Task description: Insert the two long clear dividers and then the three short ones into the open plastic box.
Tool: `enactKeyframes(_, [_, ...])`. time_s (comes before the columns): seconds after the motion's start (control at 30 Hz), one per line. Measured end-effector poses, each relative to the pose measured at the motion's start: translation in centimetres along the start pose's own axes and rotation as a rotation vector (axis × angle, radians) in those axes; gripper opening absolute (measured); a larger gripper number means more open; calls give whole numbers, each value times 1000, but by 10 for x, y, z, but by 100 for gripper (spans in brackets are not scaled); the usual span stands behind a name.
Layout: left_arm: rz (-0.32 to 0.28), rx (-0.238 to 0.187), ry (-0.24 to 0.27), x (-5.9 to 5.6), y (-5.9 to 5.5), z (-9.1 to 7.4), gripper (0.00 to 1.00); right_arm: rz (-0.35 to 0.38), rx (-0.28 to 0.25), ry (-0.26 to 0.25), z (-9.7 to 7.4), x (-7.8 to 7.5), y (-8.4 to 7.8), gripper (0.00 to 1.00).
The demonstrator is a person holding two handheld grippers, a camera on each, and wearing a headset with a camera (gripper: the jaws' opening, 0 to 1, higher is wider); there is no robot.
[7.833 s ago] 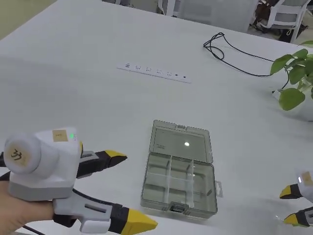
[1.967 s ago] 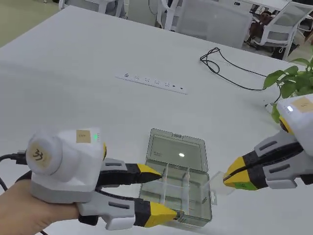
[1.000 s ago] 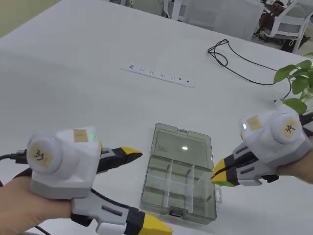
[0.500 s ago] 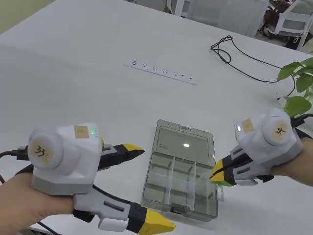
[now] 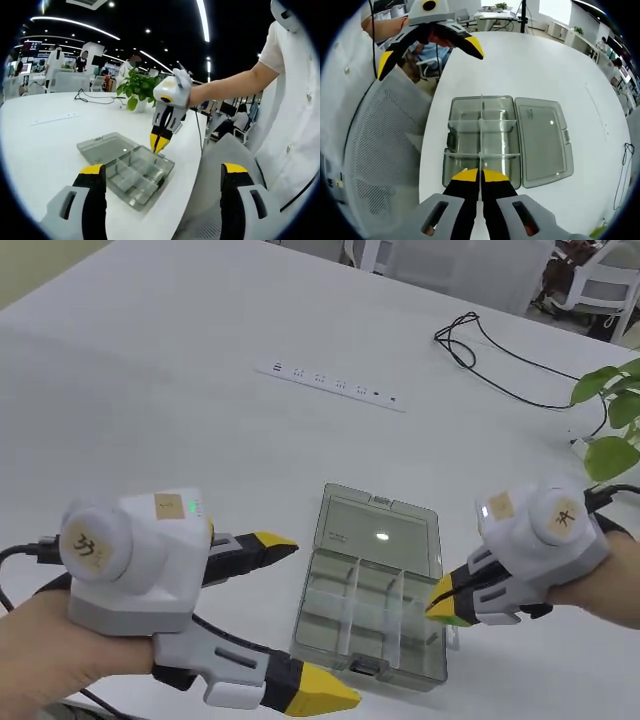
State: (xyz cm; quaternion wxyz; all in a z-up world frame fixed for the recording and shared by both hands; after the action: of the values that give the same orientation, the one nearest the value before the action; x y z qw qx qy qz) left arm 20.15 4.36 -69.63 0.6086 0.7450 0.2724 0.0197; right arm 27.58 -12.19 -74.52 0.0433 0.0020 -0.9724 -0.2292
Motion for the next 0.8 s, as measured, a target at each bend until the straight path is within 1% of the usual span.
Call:
enactKeyframes(0.13, [-3, 0, 0, 0, -1, 0, 97, 13, -4, -2, 3, 0, -1, 3])
enactKeyframes(0.2, [-2, 2, -1, 0, -1, 0, 97, 16, -15, -6, 5, -1, -1, 3])
enactKeyframes(0.27, [-3, 1, -1, 0, -1, 0, 97, 2, -10, -7, 6, -1, -3, 3])
enactKeyframes(0.5, [-1, 3, -3, 0, -1, 0, 97, 3, -22, -10, 11, -1, -5, 3])
enactKeyframes(0.67, [-1, 7, -3, 1, -2, 0, 97, -9, -13, -15, 19, 0, -7, 3])
enactKeyframes(0.8, [-1, 9, -2, 2, -3, 0, 97, -5, -14, -14, 21, -1, -8, 3])
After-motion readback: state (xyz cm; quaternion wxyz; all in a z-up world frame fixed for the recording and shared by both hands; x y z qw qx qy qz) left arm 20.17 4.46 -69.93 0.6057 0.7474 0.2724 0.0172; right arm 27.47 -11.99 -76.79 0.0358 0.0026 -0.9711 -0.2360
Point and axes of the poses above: the centre of the closed fingertips' face, and the gripper's own axes: z roughly forward along the fingers, x roughly to its left, y roughly out of its top, the point moved 5 cm from there along -z, roughly backward along the fingers
